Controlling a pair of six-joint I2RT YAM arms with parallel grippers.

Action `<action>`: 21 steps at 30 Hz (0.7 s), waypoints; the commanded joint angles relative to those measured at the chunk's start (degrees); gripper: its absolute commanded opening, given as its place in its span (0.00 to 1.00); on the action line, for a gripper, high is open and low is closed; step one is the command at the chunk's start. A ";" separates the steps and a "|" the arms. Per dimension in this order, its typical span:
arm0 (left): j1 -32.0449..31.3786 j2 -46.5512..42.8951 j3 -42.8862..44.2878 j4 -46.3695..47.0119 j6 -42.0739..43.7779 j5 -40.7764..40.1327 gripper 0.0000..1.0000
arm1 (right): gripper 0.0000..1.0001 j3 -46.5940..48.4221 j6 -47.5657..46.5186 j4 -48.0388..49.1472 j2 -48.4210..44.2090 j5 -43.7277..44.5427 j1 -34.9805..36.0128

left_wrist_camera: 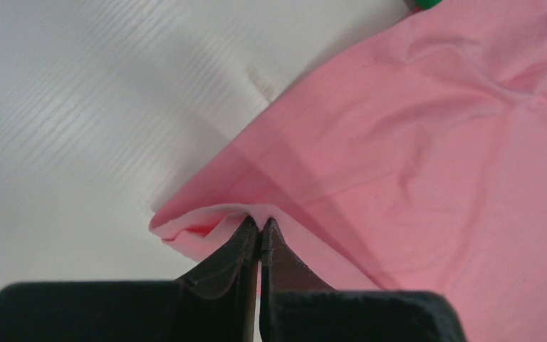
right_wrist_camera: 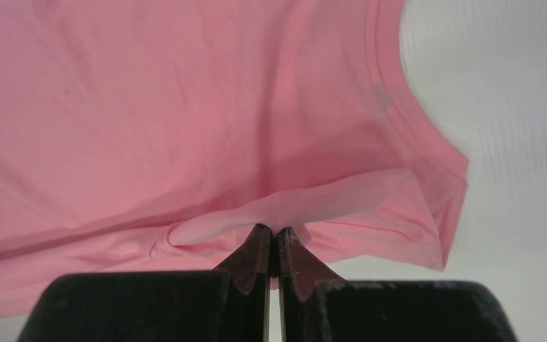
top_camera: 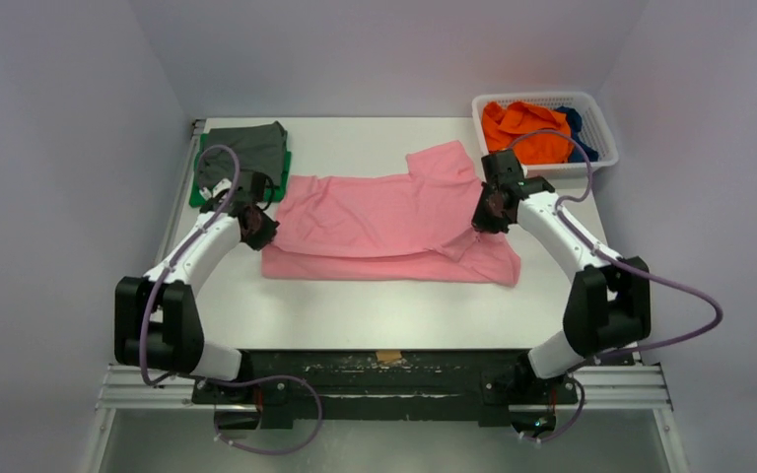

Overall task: Fold and stack the t-shirts
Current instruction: Fold the flattened tshirt in 1/3 of the way

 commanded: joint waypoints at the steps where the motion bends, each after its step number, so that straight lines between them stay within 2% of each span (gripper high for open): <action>1: 2.17 6.71 7.48 1.00 1.18 -2.77 0.00 | 0.00 8.15 -2.92 5.16 9.36 -2.00 -3.44; 2: 2.63 8.66 9.09 1.04 1.74 -2.76 0.00 | 0.00 10.74 -3.49 4.98 12.47 -2.42 -4.32; 3: 3.13 10.50 11.07 0.83 2.70 -2.15 0.04 | 0.04 13.44 -4.19 4.98 15.34 -2.51 -4.81; 4: 3.61 12.56 13.27 0.35 4.29 -0.28 0.16 | 0.15 16.30 -4.13 4.65 17.98 -1.85 -5.23; 7: 4.18 16.18 17.90 -2.75 6.39 2.46 0.76 | 0.47 22.21 -4.13 4.14 21.95 1.97 -5.40; 8: 4.19 16.04 17.85 -2.84 6.81 2.88 0.96 | 0.53 22.83 -3.88 4.11 21.94 3.19 -5.40; 9: 4.19 15.36 17.41 -2.77 7.37 3.16 1.00 | 0.59 22.64 -3.83 4.46 21.25 3.53 -5.43; 11: 4.15 13.10 15.74 -3.19 7.95 3.93 1.00 | 0.64 19.12 -4.85 6.83 17.63 3.74 -5.29; 15: 3.93 7.40 8.02 1.02 10.23 10.18 1.00 | 0.67 4.24 -6.24 14.50 10.20 -5.70 -4.45; 21: 2.46 2.42 -1.38 5.75 12.66 16.52 1.00 | 0.67 -7.14 -4.69 26.21 7.75 -13.97 -2.97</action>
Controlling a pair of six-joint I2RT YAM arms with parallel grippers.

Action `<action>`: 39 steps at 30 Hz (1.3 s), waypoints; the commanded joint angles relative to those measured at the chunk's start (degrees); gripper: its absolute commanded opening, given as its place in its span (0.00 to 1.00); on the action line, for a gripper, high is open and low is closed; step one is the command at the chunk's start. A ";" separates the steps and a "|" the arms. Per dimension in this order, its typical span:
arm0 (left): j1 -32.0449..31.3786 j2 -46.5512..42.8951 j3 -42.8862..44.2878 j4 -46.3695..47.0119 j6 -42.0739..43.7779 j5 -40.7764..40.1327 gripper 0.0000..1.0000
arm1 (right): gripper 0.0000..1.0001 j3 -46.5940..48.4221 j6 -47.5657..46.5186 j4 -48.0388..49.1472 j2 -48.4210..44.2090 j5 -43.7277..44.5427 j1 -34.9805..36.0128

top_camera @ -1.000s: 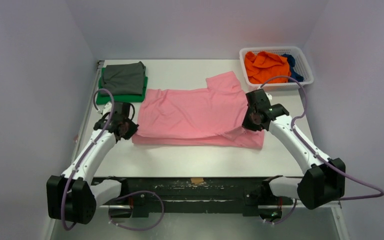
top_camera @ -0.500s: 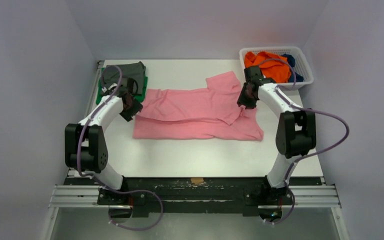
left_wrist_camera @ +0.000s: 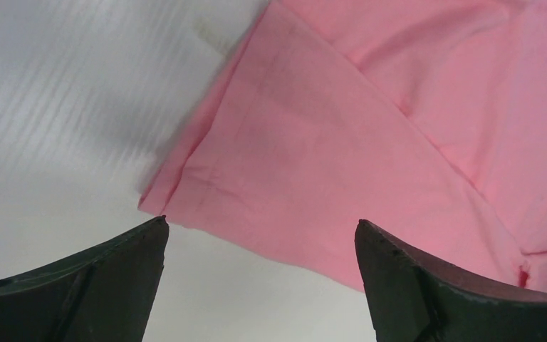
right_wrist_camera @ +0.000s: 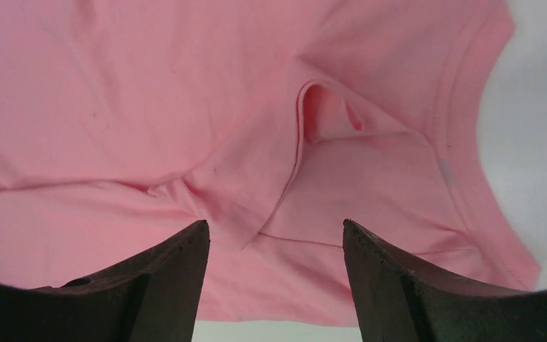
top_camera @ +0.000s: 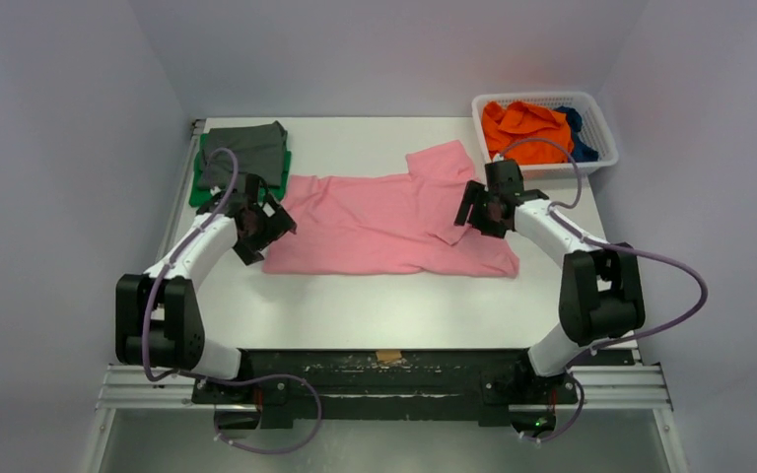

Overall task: Fold and stack the t-shirts
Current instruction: Fold the flattened tshirt in 1/3 of the way

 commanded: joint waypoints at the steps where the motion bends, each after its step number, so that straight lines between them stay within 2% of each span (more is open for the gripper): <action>1: -0.97 -3.26 -5.70 4.72 2.83 5.84 1.00 | 0.67 -4.75 0.26 11.20 1.33 -7.67 1.09; 4: -0.98 -4.63 -8.47 6.70 2.72 5.99 1.00 | 0.67 -3.47 -0.05 13.73 4.38 -8.60 1.96; 11: -0.98 -4.87 -8.24 5.95 2.82 4.87 1.00 | 0.66 2.50 -0.21 14.82 11.95 -6.26 3.13; 16: -0.98 -4.75 -7.87 5.63 2.81 4.19 1.00 | 0.65 10.49 -0.58 14.30 16.35 -4.64 3.93; 22: -0.98 -3.96 -5.45 4.06 3.10 4.05 1.00 | 0.65 23.81 0.26 14.28 24.10 -7.37 3.94; 25: -0.98 -4.12 -4.20 2.92 3.52 4.00 1.00 | 0.66 27.01 1.80 11.86 24.17 -3.39 3.85; 32: -1.95 -3.18 -2.14 3.14 3.95 5.49 1.00 | 0.67 18.56 -1.60 6.62 15.87 6.12 3.85; 35: -2.99 -1.47 -0.58 3.31 3.95 5.87 1.00 | 0.67 16.33 -2.15 1.73 15.11 7.96 3.85; 39: -5.08 1.52 2.63 3.99 4.28 6.37 1.00 | 0.67 12.48 -2.77 2.09 14.11 7.82 3.93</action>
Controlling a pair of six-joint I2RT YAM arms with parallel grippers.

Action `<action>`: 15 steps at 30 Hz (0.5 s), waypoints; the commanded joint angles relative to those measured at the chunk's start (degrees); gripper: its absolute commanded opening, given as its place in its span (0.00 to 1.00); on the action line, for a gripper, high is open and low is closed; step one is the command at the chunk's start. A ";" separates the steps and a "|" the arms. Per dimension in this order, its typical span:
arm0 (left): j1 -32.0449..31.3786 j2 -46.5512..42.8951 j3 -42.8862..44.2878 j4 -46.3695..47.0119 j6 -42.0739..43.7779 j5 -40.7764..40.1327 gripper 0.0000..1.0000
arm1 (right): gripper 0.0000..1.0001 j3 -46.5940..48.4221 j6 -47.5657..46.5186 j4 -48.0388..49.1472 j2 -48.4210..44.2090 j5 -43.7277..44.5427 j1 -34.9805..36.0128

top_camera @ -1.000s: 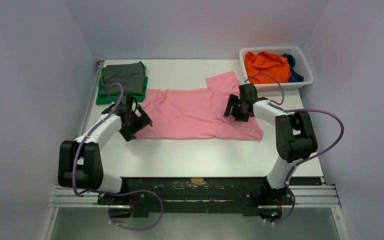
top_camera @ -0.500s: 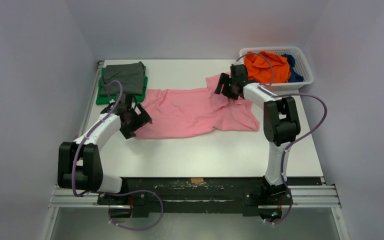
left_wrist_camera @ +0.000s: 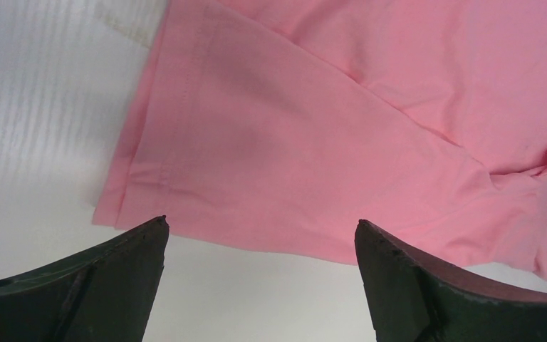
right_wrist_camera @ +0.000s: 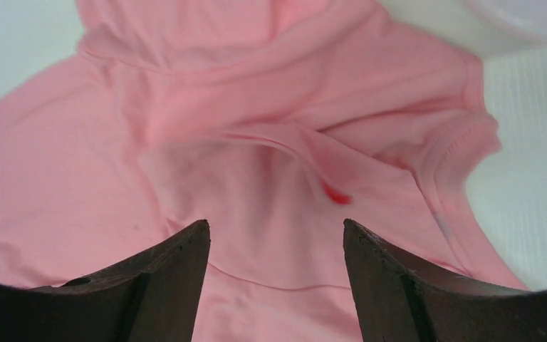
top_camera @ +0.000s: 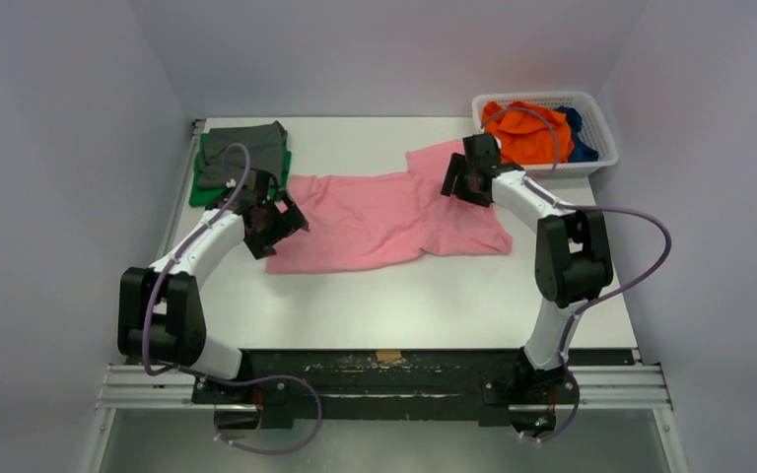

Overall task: Fold and stack the t-shirts
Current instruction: Fold the flattened tshirt in 1/3 of the way

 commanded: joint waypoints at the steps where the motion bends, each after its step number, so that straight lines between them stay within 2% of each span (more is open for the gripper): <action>1: -2.61 3.51 5.69 1.89 1.46 1.30 1.00 | 0.67 -4.70 -1.63 -2.36 -2.07 2.05 0.20; 7: -4.03 12.74 10.30 3.61 1.06 3.20 1.00 | 0.67 -14.08 0.39 2.95 -5.26 -1.45 0.20; 15: -5.75 17.93 6.49 4.99 0.90 4.57 1.00 | 0.68 -28.08 4.49 5.10 -12.82 -0.92 0.23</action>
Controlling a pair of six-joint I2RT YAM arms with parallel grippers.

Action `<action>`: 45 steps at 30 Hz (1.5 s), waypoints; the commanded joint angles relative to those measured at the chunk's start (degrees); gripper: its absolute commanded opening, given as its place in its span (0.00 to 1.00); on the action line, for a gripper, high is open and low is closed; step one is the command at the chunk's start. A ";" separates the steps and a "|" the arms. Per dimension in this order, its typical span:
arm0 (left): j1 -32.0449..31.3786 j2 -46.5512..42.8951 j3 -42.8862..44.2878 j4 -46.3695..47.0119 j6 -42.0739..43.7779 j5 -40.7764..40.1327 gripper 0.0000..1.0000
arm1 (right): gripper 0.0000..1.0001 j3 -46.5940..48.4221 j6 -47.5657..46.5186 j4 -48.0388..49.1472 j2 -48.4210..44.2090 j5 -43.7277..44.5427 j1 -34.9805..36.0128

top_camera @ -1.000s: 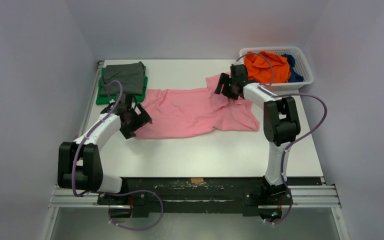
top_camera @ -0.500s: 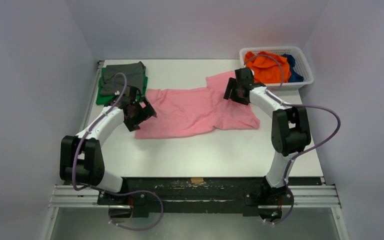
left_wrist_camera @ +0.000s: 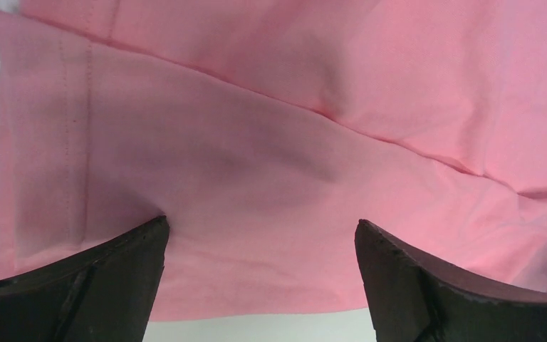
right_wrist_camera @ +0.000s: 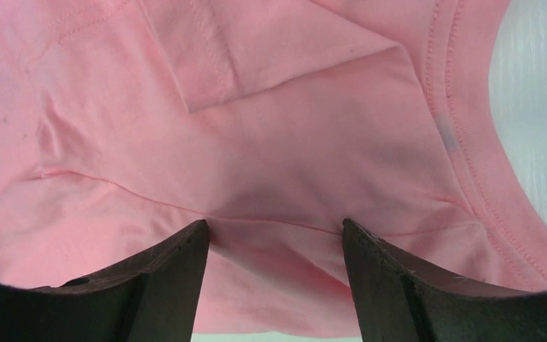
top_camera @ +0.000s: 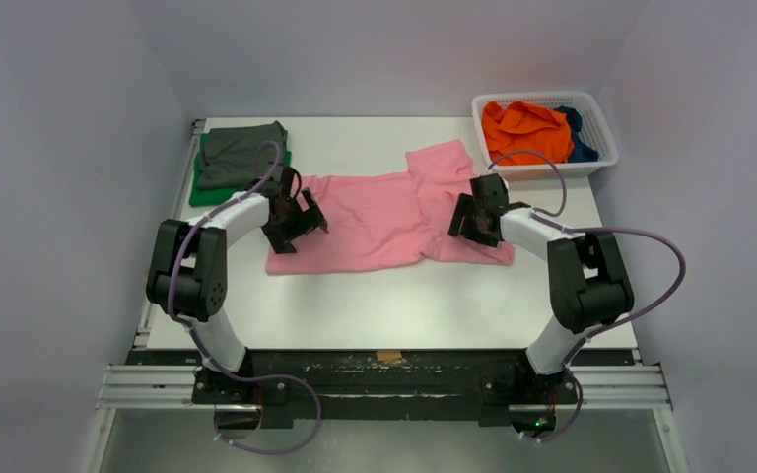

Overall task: Fold and stack the t-shirts
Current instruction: Fold the flattened tshirt in 1/3 of the way

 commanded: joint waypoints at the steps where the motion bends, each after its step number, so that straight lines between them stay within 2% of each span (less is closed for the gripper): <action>1: -1.97 0.44 -2.62 1.19 0.72 1.24 1.00 | 0.68 -8.00 3.38 -0.19 -5.67 -0.05 0.20; 7: -4.21 -2.52 -10.18 -0.81 1.24 -0.31 1.00 | 0.68 -15.71 6.20 -5.80 -12.37 -0.86 0.20; 11: -5.73 -9.28 -18.43 -0.99 -0.44 -0.26 1.00 | 0.68 -20.11 7.60 -10.25 -17.51 -0.72 0.20; 19: -12.68 -21.85 -31.63 -4.28 -7.09 -1.78 1.00 | 0.68 -27.12 9.45 -16.11 -28.30 -1.20 0.18; 24: -16.98 -33.35 -39.44 -3.76 -12.31 1.53 1.00 | 0.68 -27.31 10.46 -18.76 -34.63 -3.10 0.23; 31: -24.27 -45.27 -43.41 -11.13 -18.18 1.69 1.00 | 0.69 -25.90 10.54 -26.59 -44.24 0.17 0.28; 36: -26.53 -53.12 -38.46 -22.25 -17.83 -3.62 1.00 | 0.68 -25.07 8.10 -24.97 -46.83 -2.02 0.29; 40: -26.46 -57.76 -33.07 -22.86 -14.50 -12.92 1.00 | 0.67 -23.53 5.98 -19.24 -44.53 -5.19 0.86; 42: -25.84 -55.93 -30.02 -21.79 -13.40 -18.14 1.00 | 0.67 -22.06 5.75 -15.84 -41.05 -6.19 2.33; 45: -21.50 -49.84 -24.31 -19.51 -9.13 -20.42 1.00 | 0.67 -19.09 5.98 -11.53 -34.64 -4.96 6.37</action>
